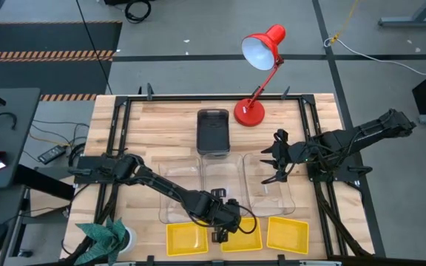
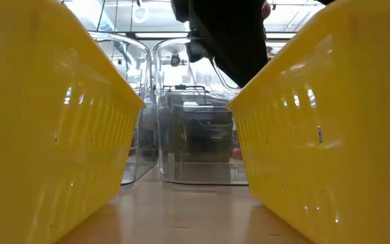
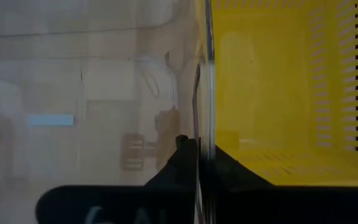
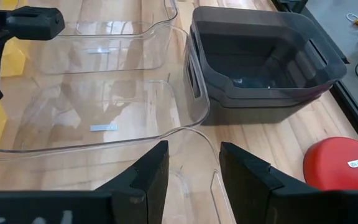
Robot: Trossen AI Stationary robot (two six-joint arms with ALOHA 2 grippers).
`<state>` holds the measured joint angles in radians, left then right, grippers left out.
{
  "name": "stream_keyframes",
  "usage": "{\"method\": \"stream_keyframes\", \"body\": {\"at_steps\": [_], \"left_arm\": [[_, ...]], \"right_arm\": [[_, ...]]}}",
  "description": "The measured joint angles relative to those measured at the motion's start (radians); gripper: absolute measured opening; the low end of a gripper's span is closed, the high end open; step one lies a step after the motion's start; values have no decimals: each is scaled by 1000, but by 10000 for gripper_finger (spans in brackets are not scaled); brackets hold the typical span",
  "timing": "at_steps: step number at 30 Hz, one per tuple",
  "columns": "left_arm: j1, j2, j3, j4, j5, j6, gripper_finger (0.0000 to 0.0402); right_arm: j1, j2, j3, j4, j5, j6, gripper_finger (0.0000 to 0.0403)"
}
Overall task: Stack baskets by color
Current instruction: Stack the middle transparent bin on top of the left transparent bin
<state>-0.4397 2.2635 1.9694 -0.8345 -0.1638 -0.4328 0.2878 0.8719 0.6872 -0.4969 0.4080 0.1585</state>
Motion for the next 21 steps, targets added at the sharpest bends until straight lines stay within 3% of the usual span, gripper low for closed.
{"method": "stream_keyframes", "body": {"at_steps": [8,21], "left_arm": [[-1,-20,9,-26,1,-7,3],[-34,-21,206,-243,-103,-9,1]], "right_arm": [[0,0,0,-2,2,-1,148],[0,0,0,-21,21,3,148]]}}
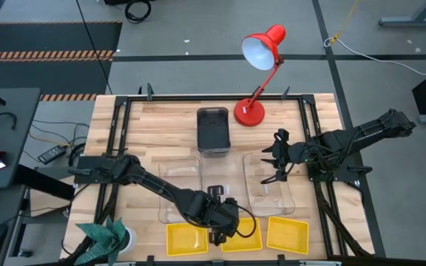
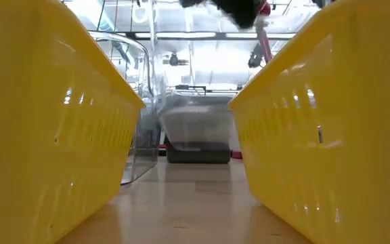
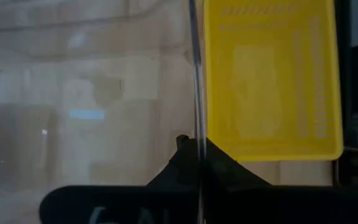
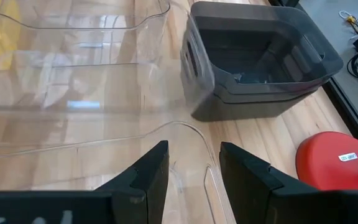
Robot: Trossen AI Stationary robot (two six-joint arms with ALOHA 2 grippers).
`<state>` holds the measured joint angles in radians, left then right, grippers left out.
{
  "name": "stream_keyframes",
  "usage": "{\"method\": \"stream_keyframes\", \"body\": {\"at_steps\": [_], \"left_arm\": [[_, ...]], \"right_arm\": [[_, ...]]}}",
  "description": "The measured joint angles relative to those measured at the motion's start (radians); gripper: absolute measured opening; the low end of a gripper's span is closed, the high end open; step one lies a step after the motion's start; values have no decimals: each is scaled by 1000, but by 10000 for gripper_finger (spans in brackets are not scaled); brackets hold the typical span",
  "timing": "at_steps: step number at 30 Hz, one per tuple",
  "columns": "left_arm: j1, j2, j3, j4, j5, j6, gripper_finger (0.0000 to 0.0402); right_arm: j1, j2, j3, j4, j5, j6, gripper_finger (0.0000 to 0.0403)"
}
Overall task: Stack baskets by color
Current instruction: Stack the middle transparent bin on top of the left transparent bin
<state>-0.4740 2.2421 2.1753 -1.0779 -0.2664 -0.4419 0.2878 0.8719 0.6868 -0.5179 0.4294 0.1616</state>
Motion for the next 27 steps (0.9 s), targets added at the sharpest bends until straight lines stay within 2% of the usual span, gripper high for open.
{"method": "stream_keyframes", "body": {"at_steps": [10,12,19,23,27], "left_arm": [[-13,0,180,-177,-79,5,0],[-15,-15,178,-159,-100,7,0],[-55,-51,180,-260,-168,-47,0],[-90,-66,176,-350,-205,-129,0],[-128,-77,180,-441,-199,-232,0]], "right_arm": [[0,0,0,-1,0,0,148],[0,0,0,-1,0,0,148],[0,0,-14,15,47,-4,148],[0,4,-16,11,57,-4,148],[0,4,-16,14,60,-4,148]]}}
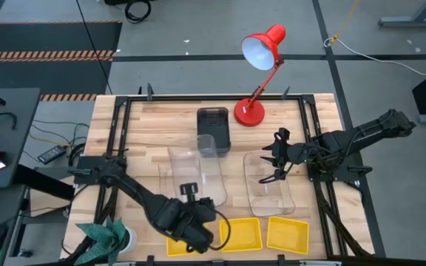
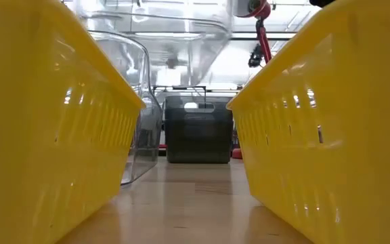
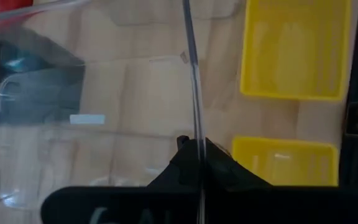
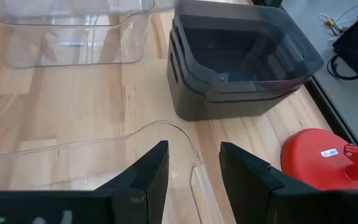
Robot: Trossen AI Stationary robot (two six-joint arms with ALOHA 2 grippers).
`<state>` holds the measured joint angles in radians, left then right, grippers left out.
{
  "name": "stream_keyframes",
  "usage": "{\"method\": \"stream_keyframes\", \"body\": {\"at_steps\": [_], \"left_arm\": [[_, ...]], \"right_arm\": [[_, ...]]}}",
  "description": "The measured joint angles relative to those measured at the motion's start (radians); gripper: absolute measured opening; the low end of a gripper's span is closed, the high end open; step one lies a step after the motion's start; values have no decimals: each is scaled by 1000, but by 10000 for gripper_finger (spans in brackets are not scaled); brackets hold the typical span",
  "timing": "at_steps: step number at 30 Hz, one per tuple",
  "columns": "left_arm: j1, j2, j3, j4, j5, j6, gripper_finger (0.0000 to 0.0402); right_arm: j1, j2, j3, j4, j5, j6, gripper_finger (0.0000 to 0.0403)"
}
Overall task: Stack baskets by color
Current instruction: Stack the middle transparent bin on top of the left transparent bin
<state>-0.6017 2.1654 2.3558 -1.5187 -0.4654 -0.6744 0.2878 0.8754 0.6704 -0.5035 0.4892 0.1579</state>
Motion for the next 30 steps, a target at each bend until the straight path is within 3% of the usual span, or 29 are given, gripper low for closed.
{"method": "stream_keyframes", "body": {"at_steps": [14,22,30], "left_arm": [[-144,0,-73,-51,14,-21,1],[-176,-104,-251,-54,-43,-127,2],[-176,-148,-368,1,-22,-201,3]], "right_arm": [[0,0,0,17,0,4,148],[0,1,0,18,-5,34,148],[0,1,0,21,-11,49,148]]}}
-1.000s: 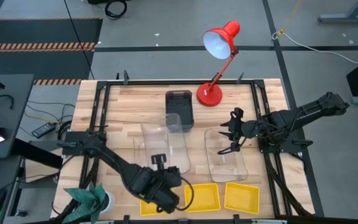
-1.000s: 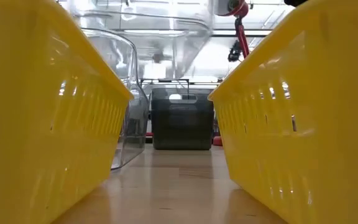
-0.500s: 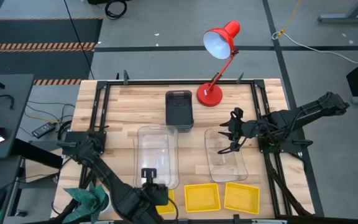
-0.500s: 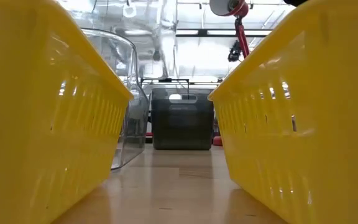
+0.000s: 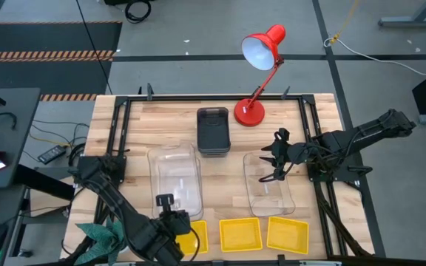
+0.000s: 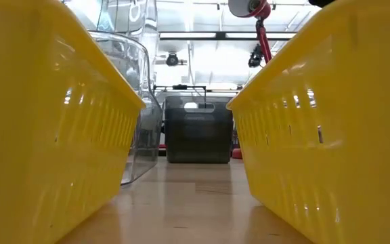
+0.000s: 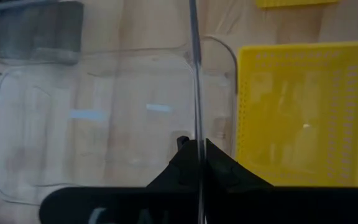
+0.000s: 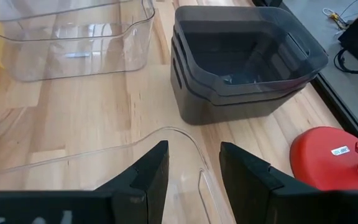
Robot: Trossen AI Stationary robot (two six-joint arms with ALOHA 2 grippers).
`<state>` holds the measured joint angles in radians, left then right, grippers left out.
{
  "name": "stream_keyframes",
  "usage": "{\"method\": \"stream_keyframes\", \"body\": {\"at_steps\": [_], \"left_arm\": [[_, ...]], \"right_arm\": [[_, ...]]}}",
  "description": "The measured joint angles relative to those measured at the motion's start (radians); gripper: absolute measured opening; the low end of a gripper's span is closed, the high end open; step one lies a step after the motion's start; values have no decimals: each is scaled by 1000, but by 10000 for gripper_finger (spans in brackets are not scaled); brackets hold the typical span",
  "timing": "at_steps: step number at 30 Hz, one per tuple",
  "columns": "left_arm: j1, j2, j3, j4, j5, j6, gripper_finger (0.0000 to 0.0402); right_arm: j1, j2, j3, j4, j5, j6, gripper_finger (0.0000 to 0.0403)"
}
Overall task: Stack baskets by color
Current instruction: Stack the middle transparent bin on top of the left transparent bin, then stack the right transparent bin on top of the left transparent bins
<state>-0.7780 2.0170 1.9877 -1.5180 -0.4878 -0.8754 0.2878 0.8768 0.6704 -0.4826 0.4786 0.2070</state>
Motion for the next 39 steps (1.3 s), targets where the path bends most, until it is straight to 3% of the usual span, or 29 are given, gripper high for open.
{"method": "stream_keyframes", "body": {"at_steps": [11,23,26,36,39], "left_arm": [[7,5,0,94,-11,19,4],[9,12,0,97,43,9,7],[8,13,0,96,30,23,29],[23,8,2,77,21,47,161],[28,2,2,48,-51,52,176]], "right_arm": [[0,0,1,31,0,-25,148],[0,0,1,33,-1,-27,148],[0,0,1,32,0,-27,148],[0,0,1,32,-1,-34,148],[0,0,1,32,-1,-34,148]]}}
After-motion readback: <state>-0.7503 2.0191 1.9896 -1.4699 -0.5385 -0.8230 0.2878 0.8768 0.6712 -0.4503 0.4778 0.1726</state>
